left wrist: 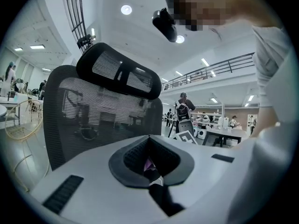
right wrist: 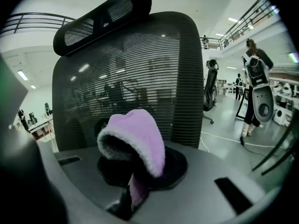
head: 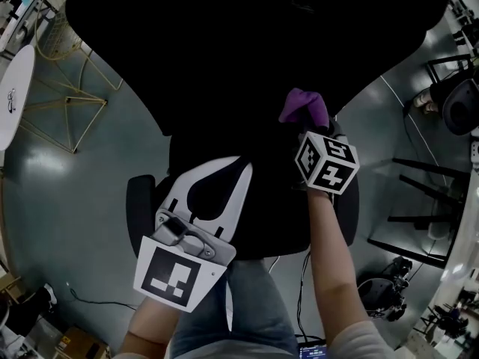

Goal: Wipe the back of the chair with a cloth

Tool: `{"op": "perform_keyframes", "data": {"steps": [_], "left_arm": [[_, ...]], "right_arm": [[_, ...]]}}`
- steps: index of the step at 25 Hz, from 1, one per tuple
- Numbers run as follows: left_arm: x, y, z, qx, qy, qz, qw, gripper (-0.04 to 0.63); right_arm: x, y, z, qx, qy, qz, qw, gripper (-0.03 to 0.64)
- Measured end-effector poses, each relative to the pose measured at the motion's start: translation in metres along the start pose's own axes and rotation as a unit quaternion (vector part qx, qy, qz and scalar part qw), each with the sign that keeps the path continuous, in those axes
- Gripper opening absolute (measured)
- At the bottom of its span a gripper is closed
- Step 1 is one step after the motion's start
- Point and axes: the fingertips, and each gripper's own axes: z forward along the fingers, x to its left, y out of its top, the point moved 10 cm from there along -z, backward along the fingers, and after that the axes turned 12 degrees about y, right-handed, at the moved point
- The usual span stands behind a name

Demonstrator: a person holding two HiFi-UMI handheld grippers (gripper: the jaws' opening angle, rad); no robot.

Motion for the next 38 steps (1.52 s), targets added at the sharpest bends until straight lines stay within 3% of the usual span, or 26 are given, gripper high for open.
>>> {"op": "perform_keyframes", "data": {"steps": [22,31,38], "left_arm": [[-0.009,-0.004,0.013,0.007,-0.018,-0.003,0.9998,0.012],[-0.008,-0.008,0.015,0.012,-0.019,-0.01,0.9997,0.012],[-0.013,-0.009,0.019,0.014,-0.021,-0.006,0.9997,0.012]], "right_arm": [[-0.052,-0.006,-0.031,-0.008,-0.062,0.028,0.998,0.046],[-0.048,-0.01,-0.03,-0.022,-0.058,0.011,0.998,0.046],[-0.05,-0.038,-0.025,-0.002,-0.049,0.035,0.998,0.046]]}}
